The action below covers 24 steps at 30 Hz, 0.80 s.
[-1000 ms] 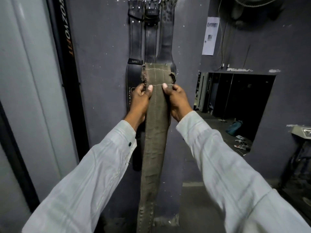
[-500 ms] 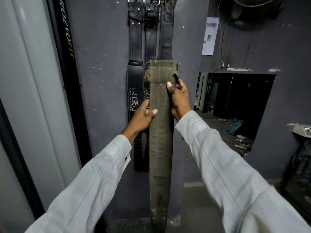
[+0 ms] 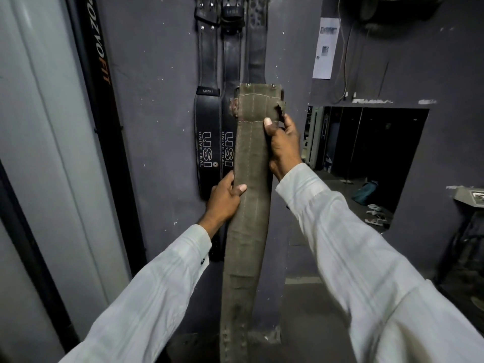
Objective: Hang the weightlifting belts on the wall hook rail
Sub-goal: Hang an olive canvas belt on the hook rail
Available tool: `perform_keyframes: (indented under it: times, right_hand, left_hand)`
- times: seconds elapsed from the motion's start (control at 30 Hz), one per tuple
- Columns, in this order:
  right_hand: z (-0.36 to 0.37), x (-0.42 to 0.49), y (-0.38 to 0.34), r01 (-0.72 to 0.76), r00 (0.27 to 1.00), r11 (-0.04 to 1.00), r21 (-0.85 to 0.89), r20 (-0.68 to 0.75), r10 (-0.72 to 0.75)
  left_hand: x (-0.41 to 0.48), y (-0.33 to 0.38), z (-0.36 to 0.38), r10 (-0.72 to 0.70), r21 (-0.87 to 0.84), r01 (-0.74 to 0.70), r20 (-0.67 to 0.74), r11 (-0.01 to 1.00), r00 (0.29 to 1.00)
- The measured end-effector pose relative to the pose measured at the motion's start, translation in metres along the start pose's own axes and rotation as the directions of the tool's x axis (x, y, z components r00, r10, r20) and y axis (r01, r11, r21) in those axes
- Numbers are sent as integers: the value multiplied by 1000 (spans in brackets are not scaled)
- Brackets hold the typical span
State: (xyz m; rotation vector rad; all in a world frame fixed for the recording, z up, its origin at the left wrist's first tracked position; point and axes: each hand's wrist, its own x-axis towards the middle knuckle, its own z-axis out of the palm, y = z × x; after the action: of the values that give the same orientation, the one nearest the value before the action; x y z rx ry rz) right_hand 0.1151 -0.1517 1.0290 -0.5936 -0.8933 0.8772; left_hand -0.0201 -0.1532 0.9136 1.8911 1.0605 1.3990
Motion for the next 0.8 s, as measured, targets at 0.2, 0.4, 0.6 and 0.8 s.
perform_keyframes:
  times: [0.2,0.4,0.6,0.8]
  right_hand:
    - [-13,5,1,-17,999,999,37,-50,19]
    - [-17,6,5,-18,997,999,45,-74,21]
    - [-22,9,-8,-5,998,999,52,-59,8]
    - [-26,7,-17,-20,998,999,32,-64,22]
  left_hand:
    - [-18,-24,6,-66,-142,97,208,985,976]
    - [-32,-34,20,-81,-6,81,62,997,995]
    - [-39,-41,27,-119,56,114,109,992,987]
    - [-42,-49,33,-189,12,191,229,982,955]
